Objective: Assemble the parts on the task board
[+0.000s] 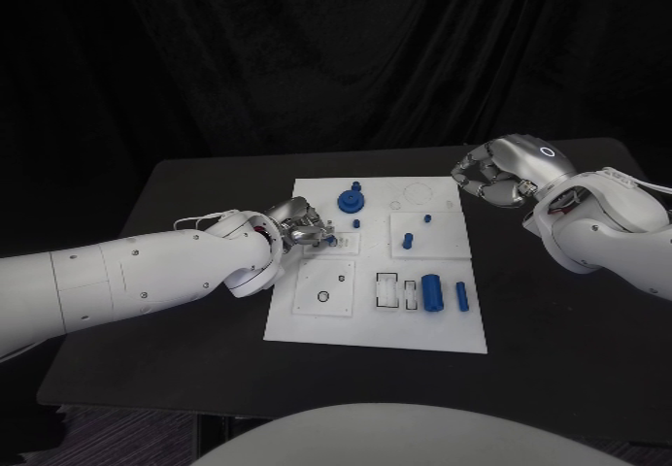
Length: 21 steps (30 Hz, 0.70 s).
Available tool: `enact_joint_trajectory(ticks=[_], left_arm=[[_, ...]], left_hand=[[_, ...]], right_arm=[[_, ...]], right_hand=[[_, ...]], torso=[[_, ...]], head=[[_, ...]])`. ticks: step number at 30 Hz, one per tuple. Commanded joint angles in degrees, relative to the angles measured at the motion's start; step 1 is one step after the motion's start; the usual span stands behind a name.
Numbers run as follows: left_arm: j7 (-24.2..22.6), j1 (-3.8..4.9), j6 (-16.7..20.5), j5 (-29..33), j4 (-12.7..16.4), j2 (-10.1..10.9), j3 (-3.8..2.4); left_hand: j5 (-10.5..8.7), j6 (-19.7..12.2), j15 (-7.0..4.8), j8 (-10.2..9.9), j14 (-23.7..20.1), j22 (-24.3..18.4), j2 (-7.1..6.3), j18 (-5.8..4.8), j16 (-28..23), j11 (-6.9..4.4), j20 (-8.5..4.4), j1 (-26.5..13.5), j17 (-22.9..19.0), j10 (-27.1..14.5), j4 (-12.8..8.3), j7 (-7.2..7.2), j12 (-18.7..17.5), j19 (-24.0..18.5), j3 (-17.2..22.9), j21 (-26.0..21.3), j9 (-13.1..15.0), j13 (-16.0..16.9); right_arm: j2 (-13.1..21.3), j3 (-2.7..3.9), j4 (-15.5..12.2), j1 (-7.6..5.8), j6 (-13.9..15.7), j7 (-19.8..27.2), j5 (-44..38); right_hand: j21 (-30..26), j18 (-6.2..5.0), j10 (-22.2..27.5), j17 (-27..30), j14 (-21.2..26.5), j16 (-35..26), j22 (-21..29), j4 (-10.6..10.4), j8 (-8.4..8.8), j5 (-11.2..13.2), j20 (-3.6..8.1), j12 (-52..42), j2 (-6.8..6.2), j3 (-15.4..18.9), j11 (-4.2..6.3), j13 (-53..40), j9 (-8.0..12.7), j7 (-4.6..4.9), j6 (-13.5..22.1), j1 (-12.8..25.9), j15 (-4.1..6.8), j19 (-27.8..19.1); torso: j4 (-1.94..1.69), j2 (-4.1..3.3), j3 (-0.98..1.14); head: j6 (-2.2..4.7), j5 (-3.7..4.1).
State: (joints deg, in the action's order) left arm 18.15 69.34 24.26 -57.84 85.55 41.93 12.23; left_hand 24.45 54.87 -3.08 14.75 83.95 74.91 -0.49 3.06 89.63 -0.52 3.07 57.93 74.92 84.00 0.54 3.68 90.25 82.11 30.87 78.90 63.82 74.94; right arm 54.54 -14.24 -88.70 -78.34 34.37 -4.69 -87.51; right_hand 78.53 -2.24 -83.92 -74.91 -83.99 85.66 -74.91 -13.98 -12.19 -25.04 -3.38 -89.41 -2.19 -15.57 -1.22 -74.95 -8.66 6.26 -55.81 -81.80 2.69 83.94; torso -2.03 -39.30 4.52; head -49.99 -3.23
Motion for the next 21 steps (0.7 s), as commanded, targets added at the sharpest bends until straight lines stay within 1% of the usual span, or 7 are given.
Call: enact_joint_trajectory(ticks=[1, 6, 12, 16, 21], left_arm=[[-1.4, -0.21, -0.8, 0.0, -0.1, -0.2, -0.06], [-1.7, -0.53, -1.1, 0.0, -0.5, -0.4, -0.06], [-1.7, -1.13, -1.5, 0.0, -0.8, -0.4, -0.06], [-2.0, -1.64, -1.2, 0.0, -1.0, -0.5, -0.06], [-2.6, -1.98, -0.5, 0.0, -1.1, -0.6, -0.07]], left_hand=[[0.19, 0.5, -0.51, 0.2, 6.0, 11.0, 0.56, -0.03, 0.4, -0.4, -0.14, 0.0, 15.1, 6.0, 0.3, -0.66, -0.2, 0.1, 0.0, -0.2, 0.1, 15.1], [0.12, 0.5, -0.5, 0.2, 6.0, 11.0, 0.58, -0.03, 0.4, -0.4, -0.15, 0.0, 15.1, 6.0, 0.4, -0.67, -0.2, 0.1, 0.0, -0.2, 0.1, 15.1], [-0.01, 0.5, -0.5, 0.2, 6.0, 11.0, 0.65, -0.02, 0.4, -0.41, -0.15, -0.1, 15.1, 6.0, 0.5, -0.68, -0.2, 0.1, 0.0, -0.3, 0.0, 15.1], [-0.2, 0.5, -0.51, 0.2, 6.0, 11.0, 0.71, -0.02, 0.4, -0.41, -0.15, -0.1, 15.1, 6.0, 0.7, -0.69, -0.2, 0.1, -0.1, -0.3, 0.0, 15.1], [-0.41, 0.5, -0.51, 0.3, 6.0, 11.0, 0.79, -0.02, 0.4, -0.41, -0.16, -0.1, 15.1, 6.0, 0.9, -0.69, -0.2, 0.1, -0.2, -0.3, 0.0, 15.1]], right_arm=[[0.0, 0.04, 0.0, 0.13, 0.3, -0.9, -0.3], [0.1, 0.04, 0.0, 0.13, 0.1, -0.9, -0.3], [0.1, 0.04, 0.0, 0.13, 0.1, -1.0, -0.3], [0.2, 0.04, 0.0, 0.13, 0.0, -1.0, -0.3], [0.3, 0.04, -0.1, 0.13, -0.1, -1.0, -0.3]], right_hand=[[-0.2, -0.55, -5.0, -11.0, -4.9, -0.3, -11.3, 0.0, 0.2, 0.0, -0.42, 0.3, -0.24, -0.3, -0.4, -13.9, 0.1, 0.01, -0.3, -0.3, -0.31, 1.3], [-0.2, -0.55, -5.0, -11.0, -4.9, -0.3, -11.3, 0.0, 0.2, 0.0, -0.42, 0.3, -0.24, -0.3, -0.4, -13.9, 0.1, 0.01, -0.3, -0.3, -0.31, 1.3], [-0.2, -0.55, -5.0, -11.0, -4.9, -0.3, -11.3, 0.0, 0.2, 0.0, -0.42, 0.3, -0.24, -0.3, -0.4, -13.9, 0.1, 0.01, -0.3, -0.3, -0.31, 1.3], [-0.2, -0.55, -5.0, -11.0, -4.9, -0.3, -11.3, 0.0, 0.2, 0.0, -0.42, 0.3, -0.24, -0.3, -0.4, -13.9, 0.1, 0.01, -0.3, -0.3, -0.31, 1.3], [-0.2, -0.55, -5.0, -11.0, -4.9, -0.3, -11.3, 0.0, 0.2, 0.0, -0.42, 0.3, -0.24, -0.3, -0.4, -13.9, 0.1, 0.01, -0.3, -0.3, -0.31, 1.3]], torso=[[-0.06, -0.01, -0.02], [-0.09, 0.02, -0.05], [0.04, 0.01, -0.03], [0.02, 0.02, -0.02], [-0.06, 0.04, 0.02]], head=[[-0.01, 0.04], [-0.01, -0.17], [-0.01, -0.35], [-0.01, -0.32], [-0.01, -0.2]])
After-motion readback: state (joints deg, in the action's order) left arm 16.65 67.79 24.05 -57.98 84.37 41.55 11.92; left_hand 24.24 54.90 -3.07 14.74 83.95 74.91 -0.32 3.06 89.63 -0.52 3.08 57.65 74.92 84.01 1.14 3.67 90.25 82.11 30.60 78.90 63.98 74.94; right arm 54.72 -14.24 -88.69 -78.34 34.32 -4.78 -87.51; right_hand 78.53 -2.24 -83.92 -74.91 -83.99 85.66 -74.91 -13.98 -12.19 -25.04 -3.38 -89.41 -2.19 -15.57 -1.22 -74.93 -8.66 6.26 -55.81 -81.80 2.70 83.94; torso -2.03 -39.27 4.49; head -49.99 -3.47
